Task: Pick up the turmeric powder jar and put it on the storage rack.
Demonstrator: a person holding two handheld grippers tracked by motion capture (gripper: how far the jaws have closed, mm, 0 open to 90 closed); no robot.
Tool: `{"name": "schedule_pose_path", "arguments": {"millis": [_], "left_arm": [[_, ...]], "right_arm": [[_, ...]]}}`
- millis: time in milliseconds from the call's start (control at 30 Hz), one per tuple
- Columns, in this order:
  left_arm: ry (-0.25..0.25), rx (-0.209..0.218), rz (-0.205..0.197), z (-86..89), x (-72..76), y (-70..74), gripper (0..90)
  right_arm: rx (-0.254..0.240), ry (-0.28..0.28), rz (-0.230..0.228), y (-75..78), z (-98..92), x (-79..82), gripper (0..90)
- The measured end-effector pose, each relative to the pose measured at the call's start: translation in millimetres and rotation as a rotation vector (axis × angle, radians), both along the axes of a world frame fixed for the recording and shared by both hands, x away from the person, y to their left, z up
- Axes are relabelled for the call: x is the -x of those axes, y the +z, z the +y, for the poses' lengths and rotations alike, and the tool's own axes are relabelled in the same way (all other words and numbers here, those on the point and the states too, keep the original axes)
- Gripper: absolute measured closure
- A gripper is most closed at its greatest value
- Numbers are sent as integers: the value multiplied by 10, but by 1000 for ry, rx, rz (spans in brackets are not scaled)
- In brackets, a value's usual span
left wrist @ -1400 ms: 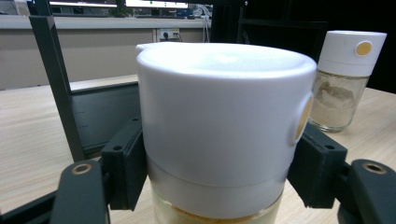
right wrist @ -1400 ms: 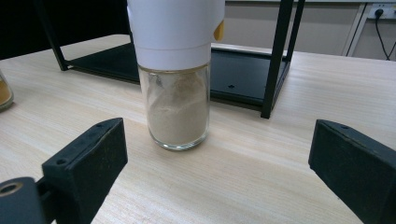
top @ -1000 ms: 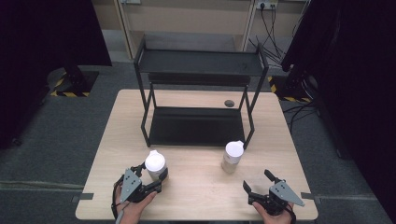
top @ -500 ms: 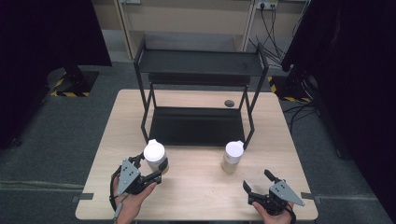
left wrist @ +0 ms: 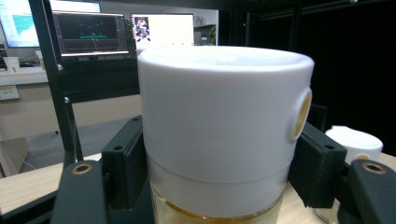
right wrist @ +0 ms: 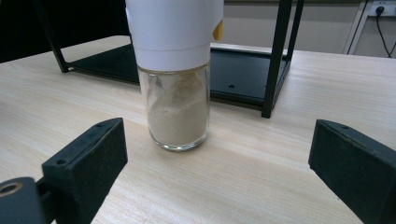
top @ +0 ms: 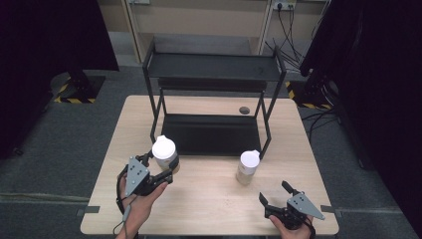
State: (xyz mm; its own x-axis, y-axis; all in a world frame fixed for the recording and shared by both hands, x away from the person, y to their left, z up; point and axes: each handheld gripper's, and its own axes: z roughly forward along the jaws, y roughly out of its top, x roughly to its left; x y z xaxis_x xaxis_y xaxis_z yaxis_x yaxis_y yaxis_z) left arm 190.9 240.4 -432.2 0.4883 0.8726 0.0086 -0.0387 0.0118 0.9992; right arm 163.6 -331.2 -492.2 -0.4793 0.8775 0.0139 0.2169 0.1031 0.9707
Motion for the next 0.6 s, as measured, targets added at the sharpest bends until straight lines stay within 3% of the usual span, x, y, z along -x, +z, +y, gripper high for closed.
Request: {"name": "schedule_pose_path", "arguments": {"millis": [600], "left_arm": [[42, -11, -31, -37, -168, 334, 303]], "right_arm": [[-3, -1, -1, -3, -2, 2, 47]]}}
